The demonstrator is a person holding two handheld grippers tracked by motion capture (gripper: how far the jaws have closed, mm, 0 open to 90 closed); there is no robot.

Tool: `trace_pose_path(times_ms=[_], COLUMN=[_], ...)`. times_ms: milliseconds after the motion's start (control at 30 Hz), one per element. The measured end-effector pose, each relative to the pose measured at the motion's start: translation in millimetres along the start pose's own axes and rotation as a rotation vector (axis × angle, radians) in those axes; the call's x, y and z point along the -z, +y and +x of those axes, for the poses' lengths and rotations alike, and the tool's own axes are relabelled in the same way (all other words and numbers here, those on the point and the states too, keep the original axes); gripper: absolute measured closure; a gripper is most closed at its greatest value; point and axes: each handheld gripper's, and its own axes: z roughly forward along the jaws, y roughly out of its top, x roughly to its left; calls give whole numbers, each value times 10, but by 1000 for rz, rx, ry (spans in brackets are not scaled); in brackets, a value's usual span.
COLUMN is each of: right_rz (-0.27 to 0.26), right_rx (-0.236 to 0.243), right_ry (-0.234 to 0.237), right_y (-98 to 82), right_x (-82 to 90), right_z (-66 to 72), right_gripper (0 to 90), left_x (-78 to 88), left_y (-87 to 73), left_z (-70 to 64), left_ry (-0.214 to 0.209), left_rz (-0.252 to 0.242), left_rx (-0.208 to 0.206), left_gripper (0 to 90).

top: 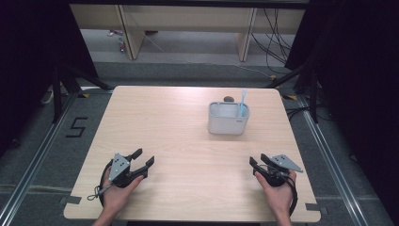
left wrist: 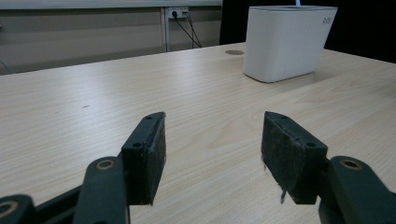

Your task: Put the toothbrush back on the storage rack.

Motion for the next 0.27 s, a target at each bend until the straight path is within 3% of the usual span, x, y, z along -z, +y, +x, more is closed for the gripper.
trace_pose_path(times_ms=[33, 167, 200, 267], right_rz=[-19, -48, -36, -61], right_rx=[-25, 28, -9, 9], right_ry=[-6, -43, -29, -36], right_y=[-21, -50, -53, -54], right_x=[-5, -3, 2, -15], right_z=[16, -8, 5, -28], right_gripper=[492, 494, 494, 497], left_x=[15, 0, -1, 14], left_y=[9, 1, 1, 8], left_z=[2, 10, 11, 16], left_ry=[8, 1, 1, 7], left_rz=[24, 1, 2, 18], left_rx=[-4, 11, 16, 17], left_gripper=[402, 402, 402, 402])
